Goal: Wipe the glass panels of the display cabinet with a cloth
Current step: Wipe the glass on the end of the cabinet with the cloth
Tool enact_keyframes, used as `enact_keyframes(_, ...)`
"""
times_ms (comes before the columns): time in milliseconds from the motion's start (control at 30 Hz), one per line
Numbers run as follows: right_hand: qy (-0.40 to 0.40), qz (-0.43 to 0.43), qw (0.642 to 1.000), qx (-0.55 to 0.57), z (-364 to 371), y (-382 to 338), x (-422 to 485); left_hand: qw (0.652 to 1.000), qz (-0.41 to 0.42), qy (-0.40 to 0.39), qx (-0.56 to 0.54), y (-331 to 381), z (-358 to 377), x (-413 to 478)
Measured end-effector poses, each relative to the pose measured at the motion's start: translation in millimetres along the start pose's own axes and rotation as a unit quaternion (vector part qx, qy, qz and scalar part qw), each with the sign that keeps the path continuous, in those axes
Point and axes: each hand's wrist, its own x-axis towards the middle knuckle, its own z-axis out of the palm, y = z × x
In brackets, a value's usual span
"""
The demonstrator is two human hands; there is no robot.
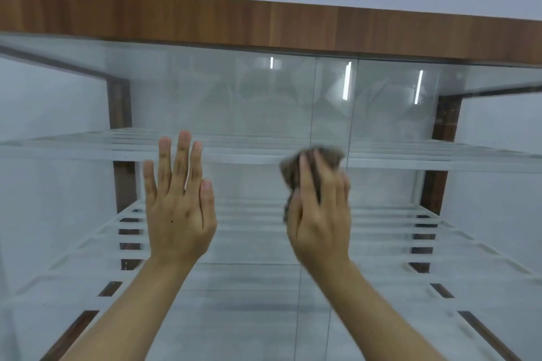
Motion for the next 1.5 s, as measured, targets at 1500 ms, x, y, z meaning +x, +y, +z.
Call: enact_keyframes(1500, 0.055, 0.049, 0.997, 0.025, 12, -7, -2, 1.0, 0.007, -0.007, -0.019, -9, 3, -56)
